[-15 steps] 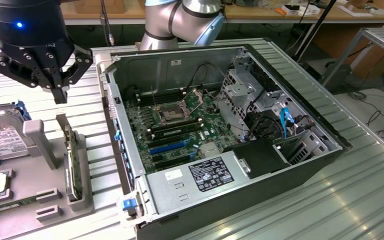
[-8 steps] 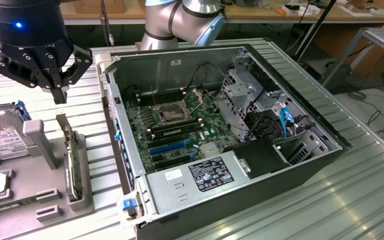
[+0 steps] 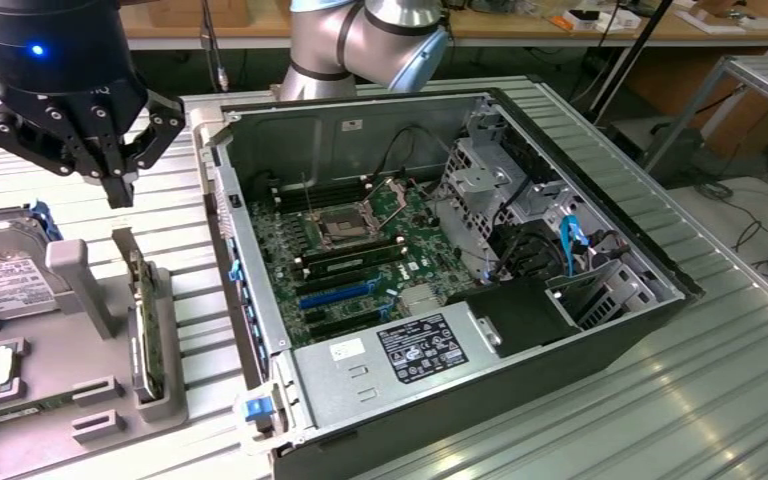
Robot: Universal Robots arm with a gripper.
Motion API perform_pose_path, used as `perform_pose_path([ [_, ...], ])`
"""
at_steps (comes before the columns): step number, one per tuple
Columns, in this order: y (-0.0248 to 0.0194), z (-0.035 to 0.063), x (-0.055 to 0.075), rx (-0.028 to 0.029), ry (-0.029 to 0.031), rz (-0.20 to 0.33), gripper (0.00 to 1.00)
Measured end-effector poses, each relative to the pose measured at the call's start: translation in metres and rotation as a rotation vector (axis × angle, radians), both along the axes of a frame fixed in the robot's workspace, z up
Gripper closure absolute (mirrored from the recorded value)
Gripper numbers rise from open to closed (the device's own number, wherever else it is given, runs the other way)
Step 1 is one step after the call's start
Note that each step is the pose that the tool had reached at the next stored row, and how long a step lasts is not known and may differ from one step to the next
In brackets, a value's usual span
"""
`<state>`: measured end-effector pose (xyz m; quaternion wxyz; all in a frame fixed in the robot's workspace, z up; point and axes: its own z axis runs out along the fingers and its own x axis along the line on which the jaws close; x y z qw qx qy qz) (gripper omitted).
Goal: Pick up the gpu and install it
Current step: 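Pick up the gpu and move the gpu toward the slot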
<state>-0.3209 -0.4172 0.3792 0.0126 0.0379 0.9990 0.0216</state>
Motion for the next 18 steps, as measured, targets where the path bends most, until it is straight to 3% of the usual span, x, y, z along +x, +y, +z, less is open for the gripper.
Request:
perform_pose_path([
  [2, 0.0, 0.0, 0.0, 0.0001, 0.0, 0.0, 0.64],
  [5, 0.0, 0.0, 0.0, 0.0, 0.0, 0.0, 0.52],
  [12, 0.0, 0.0, 0.0, 0.0, 0.0, 0.0, 0.51],
  [13, 0.0, 0.0, 0.0, 0.0001, 0.0, 0.0, 0.44],
  [15, -0.0006, -0.0009, -0.0001, 0.0001, -0.0001, 0.0, 0.44],
  [18, -0.0065, -0.0023, -0.0001, 0.0, 0.0, 0.0, 0.44],
])
